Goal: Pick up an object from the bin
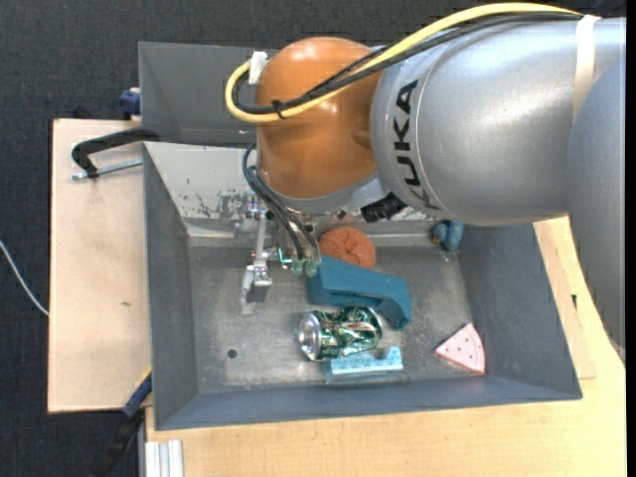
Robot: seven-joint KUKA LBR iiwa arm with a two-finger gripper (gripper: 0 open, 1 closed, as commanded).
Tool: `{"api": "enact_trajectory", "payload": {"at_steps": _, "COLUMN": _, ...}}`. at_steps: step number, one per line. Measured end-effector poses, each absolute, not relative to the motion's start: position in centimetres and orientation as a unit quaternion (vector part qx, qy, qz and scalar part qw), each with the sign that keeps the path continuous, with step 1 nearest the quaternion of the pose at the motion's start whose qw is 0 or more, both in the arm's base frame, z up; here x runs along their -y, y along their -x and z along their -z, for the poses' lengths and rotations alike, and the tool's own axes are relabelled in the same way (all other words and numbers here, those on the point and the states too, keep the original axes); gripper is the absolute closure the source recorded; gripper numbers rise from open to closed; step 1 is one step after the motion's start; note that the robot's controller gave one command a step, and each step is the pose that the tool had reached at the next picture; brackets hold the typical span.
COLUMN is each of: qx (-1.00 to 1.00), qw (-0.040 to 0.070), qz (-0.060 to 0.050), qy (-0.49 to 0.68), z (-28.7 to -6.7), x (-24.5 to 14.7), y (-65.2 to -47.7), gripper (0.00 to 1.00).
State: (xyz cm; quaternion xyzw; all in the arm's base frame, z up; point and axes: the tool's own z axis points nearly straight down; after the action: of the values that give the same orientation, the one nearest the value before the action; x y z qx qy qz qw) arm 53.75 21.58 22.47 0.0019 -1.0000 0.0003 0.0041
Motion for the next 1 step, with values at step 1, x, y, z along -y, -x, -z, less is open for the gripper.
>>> {"api": "enact_trajectory", "payload": {"at_steps": 1, "qx": 1.000, "qw": 0.000, "qz": 0.001, "qy": -0.001, "z": -22.94, "x": -21.46, "y": -53.95, "gripper": 0.00}}
